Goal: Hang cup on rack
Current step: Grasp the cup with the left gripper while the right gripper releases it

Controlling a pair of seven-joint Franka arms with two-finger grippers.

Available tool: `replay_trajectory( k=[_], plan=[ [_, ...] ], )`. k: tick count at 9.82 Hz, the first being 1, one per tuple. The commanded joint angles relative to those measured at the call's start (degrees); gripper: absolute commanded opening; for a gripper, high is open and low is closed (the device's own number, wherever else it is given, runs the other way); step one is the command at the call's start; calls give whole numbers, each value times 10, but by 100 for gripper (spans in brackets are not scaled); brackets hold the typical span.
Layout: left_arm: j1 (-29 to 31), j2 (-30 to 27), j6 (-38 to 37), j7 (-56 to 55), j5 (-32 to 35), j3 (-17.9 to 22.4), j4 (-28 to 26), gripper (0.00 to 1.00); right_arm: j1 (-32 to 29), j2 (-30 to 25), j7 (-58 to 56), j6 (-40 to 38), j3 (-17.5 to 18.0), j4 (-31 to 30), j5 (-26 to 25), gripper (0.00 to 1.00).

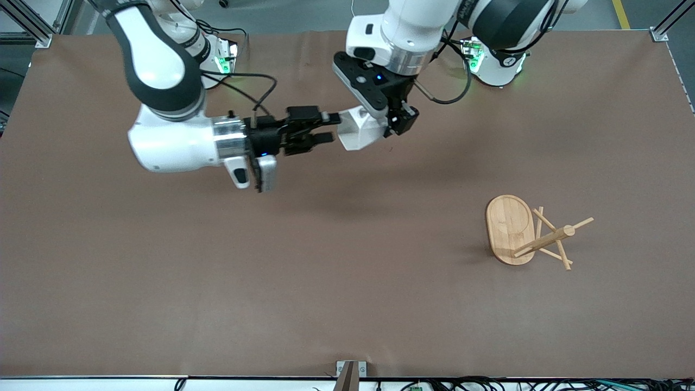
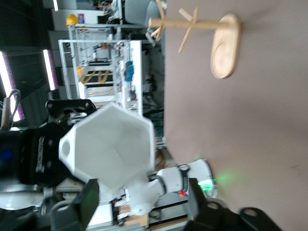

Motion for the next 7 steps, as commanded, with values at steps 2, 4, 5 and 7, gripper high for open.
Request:
replay_trajectory(
  k=[2,4,5,7],
  plan=[
    [45,10,-2,-73,10,0,-18,1,-21,-50,22,-7,-69,-32,-123,100],
    [61,7,-2,-202,25,1,-49,2,-29,-66,21,-19,-131,-34,-248,100],
    [66,2,-2,-248,28,1,-71,2,-37,-75,22,-30,-155,-34,-300,100],
    [101,-20,3,-273,28,0,-124,2,-46,-97,21,-32,-214,-39,-407,100]
  ],
)
